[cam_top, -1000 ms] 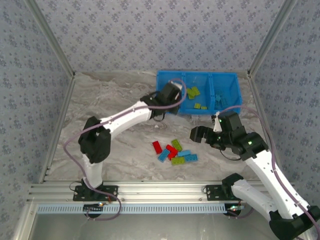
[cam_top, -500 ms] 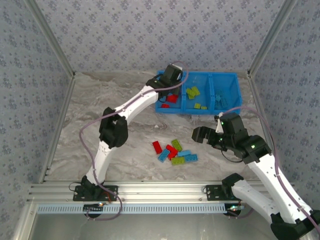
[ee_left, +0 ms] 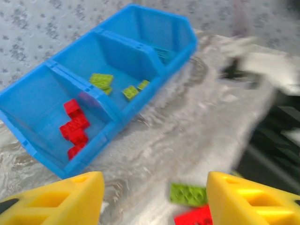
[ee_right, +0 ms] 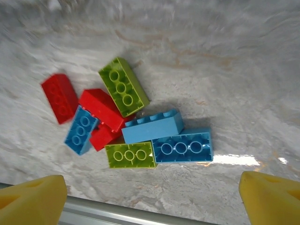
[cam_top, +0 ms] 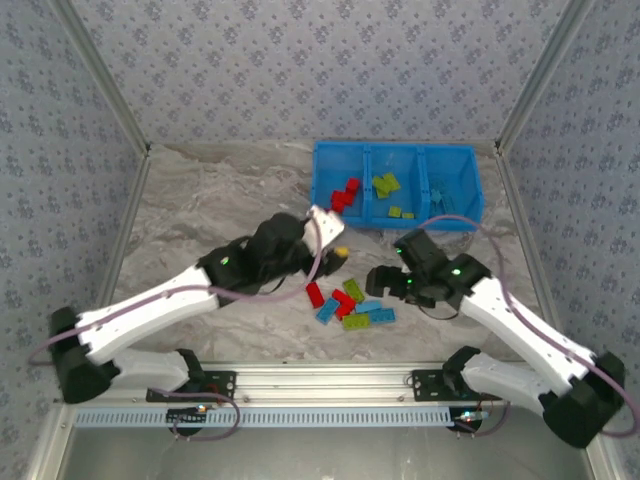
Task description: Sort the legos into containers by color
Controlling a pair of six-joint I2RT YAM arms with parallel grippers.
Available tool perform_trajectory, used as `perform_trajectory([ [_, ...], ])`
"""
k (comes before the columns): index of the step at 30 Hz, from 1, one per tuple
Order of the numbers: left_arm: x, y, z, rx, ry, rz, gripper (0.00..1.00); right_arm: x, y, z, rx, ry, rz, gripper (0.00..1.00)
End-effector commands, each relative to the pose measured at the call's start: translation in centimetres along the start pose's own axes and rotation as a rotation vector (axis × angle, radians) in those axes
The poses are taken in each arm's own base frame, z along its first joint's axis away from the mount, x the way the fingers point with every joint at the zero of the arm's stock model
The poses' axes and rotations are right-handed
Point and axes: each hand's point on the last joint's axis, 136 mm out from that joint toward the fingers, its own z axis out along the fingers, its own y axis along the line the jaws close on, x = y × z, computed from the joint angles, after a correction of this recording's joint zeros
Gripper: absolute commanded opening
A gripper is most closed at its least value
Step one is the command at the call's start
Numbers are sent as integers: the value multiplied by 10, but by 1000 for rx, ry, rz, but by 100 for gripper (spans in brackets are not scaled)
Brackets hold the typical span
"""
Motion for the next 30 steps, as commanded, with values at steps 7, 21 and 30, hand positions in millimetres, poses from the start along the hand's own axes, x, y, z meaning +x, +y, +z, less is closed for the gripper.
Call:
perform_trajectory([
  [7, 96, -31, -79, 175, 108, 204, 93, 23, 14, 59, 103, 87, -276, 100],
  [21, 117, -42, -84, 236, 116, 226, 99, 17, 2, 104, 180, 114, -298, 74],
  [30, 116, -38, -85, 211, 81, 214, 99, 24, -5, 104, 205, 130, -260, 82],
])
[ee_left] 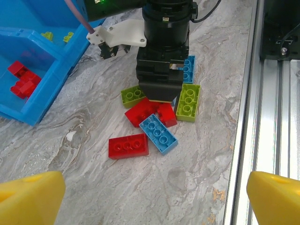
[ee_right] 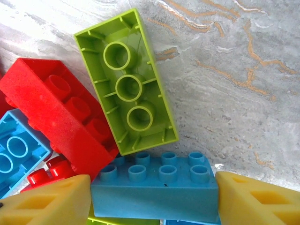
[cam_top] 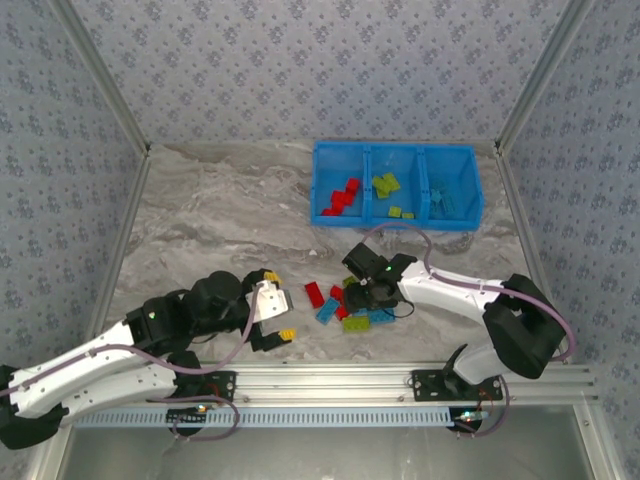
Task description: Sort the legos into containers by color
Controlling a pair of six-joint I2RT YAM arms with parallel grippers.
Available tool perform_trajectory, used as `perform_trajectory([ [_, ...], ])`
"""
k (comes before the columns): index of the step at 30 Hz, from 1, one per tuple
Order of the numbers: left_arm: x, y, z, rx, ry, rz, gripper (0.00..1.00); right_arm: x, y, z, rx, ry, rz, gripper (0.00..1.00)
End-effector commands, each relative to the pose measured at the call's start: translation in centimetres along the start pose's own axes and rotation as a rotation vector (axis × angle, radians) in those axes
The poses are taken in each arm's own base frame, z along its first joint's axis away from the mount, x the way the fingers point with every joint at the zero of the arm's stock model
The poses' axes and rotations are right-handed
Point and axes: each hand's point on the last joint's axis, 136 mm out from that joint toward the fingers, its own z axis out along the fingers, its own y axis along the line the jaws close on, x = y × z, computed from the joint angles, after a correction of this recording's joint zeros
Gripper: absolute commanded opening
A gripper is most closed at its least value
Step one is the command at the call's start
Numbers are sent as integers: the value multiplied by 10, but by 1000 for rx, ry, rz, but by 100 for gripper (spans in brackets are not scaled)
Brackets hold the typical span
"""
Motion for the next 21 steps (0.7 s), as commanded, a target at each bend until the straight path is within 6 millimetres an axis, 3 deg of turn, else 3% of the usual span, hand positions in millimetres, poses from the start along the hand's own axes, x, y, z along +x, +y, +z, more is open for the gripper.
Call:
perform_trajectory([
  [1, 1, -2, 1, 2, -10, 9, 99, 15, -12, 9, 58, 44, 20, 90],
  [5, 3, -1, 4, -3, -8, 7, 99, 16, -14, 11, 71, 46, 14, 90],
  [14, 5, -1, 4, -9, -3, 3, 99, 15, -22, 9, 120, 48, 26, 62],
  [17, -2, -1, 1, -3, -37, -9, 99, 7, -27, -10, 129, -20, 53, 56],
  [21, -29, -6, -2, 37, -169, -56, 99, -17, -43, -59, 125, -186, 138, 54],
])
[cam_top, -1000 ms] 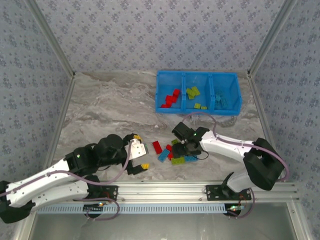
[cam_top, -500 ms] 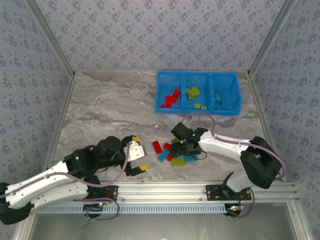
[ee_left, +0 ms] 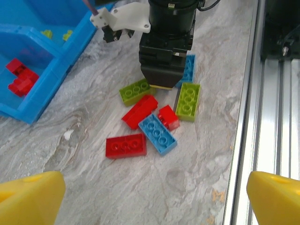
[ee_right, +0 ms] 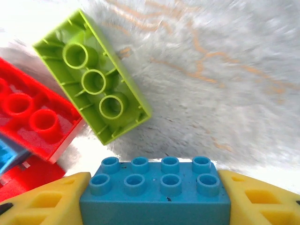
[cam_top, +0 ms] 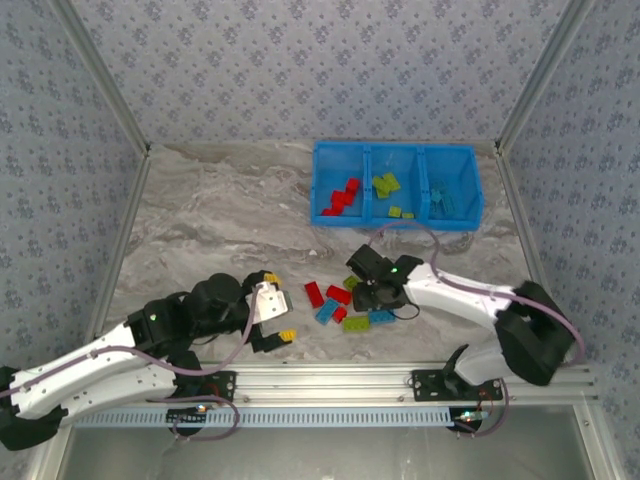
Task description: Sort the legos into containers by color
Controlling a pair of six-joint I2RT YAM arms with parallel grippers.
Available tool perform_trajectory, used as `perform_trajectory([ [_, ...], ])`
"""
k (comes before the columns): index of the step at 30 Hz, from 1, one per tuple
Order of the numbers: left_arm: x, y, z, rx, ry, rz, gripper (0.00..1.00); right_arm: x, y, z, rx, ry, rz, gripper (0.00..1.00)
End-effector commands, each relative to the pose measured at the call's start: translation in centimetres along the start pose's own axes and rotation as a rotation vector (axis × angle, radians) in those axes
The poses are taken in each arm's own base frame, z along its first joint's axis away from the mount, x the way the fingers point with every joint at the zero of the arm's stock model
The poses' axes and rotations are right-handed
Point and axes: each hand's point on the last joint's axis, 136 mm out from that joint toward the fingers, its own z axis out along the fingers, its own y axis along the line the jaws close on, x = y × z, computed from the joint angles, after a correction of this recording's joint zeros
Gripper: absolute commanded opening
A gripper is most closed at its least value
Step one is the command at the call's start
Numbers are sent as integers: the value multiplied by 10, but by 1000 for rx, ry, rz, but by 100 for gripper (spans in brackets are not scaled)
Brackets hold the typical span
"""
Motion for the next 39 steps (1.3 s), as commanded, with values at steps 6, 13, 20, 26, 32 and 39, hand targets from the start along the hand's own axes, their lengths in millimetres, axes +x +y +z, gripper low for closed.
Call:
perform_trajectory([
  [6, -76, -8, 1, 81, -376, -102, 99, -93, -102, -94, 87, -381, 322, 53],
  [13, -65, 55, 13, -248, -255, -342, 99, -190, -208, -95, 169, -514, 608, 53],
  [20, -7, 94, 8, -555, -105, -673, 99, -262, -258, -48, 140, -437, 711, 62],
  [26, 52, 97, 9, -678, -79, -1010, 99, -268, -265, -55, 178, -409, 704, 82],
  [32, 54, 82, 41, -565, -70, -1215, 99, -234, -234, -84, 88, -449, 663, 87],
  [39, 56, 84, 78, -629, 73, -1384, 97, -156, -136, -115, -144, -412, 433, 92],
])
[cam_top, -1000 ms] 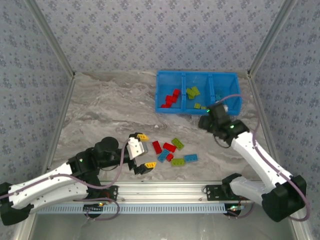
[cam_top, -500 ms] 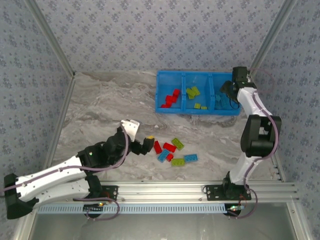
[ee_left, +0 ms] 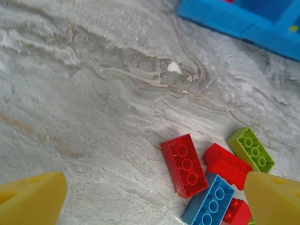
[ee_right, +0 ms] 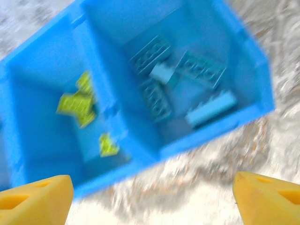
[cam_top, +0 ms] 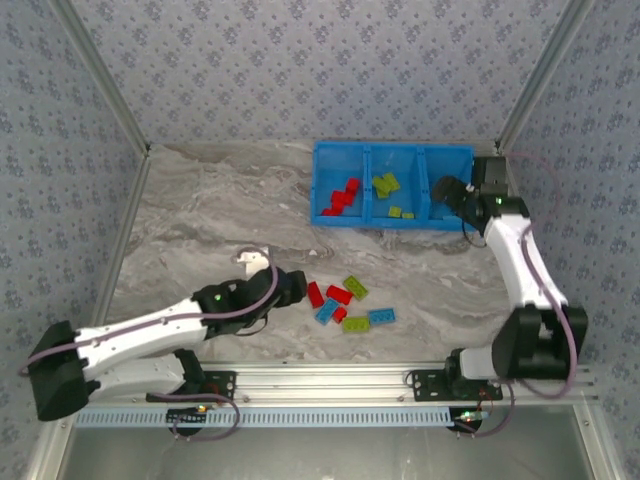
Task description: Sort the legos into containers by color
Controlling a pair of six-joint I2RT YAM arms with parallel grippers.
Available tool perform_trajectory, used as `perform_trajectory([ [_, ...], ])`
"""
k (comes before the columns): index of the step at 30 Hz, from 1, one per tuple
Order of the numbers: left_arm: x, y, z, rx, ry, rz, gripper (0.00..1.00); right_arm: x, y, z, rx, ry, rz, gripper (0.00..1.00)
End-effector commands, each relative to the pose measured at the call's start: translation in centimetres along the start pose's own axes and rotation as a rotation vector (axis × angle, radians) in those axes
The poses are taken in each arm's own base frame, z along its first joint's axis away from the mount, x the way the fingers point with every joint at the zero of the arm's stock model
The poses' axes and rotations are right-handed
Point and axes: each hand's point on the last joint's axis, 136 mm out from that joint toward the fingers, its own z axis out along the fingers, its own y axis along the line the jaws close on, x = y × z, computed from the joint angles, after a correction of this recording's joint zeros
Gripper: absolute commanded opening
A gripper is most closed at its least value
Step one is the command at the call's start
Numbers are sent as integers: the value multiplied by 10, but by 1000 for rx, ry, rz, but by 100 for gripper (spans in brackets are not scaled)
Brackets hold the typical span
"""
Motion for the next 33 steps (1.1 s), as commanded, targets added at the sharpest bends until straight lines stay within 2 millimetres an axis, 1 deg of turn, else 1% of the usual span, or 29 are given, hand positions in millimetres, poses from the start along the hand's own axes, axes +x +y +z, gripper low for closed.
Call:
perform_trajectory([
  [1, -3, -30, 8, 9, 70, -124, 98, 67, 37, -37, -164, 144, -170, 94],
  [2, 0, -36, 14, 1, 102, -113, 99, 84, 47, -49, -192, 174, -231, 95],
  [4, 8, -51, 30, -14, 172, -85, 99, 119, 58, -72, -222, 236, -346, 97],
  [5, 12, -50, 36, -48, 194, -100, 99, 133, 61, -80, -232, 263, -383, 97],
  [6, 15, -49, 43, -80, 207, -125, 99, 147, 61, -86, -238, 301, -409, 98],
  [8, 25, -51, 58, -98, 228, -174, 99, 170, 60, -97, -244, 371, -449, 98],
  [10, 34, -50, 72, -113, 256, -231, 98, 185, 56, -106, -229, 420, -489, 98],
  [12, 42, -46, 83, -142, 285, -263, 97, 188, 51, -113, -193, 425, -513, 98],
  [15, 51, -32, 93, -211, 302, -267, 94, 186, 53, -120, -189, 413, -539, 99],
  [16, 54, -28, 96, -227, 306, -269, 91, 185, 54, -121, -191, 407, -541, 99],
  [19, 60, -22, 101, -244, 322, -269, 77, 183, 56, -121, -187, 404, -549, 99],
  [27, 73, 1, 106, -279, 350, -271, 52, 189, 61, -116, -188, 424, -562, 99],
  [30, 71, 10, 103, -285, 345, -267, 41, 194, 62, -118, -201, 440, -576, 100],
  [33, 63, 13, 97, -276, 321, -261, 34, 206, 71, -121, -262, 468, -596, 100],
])
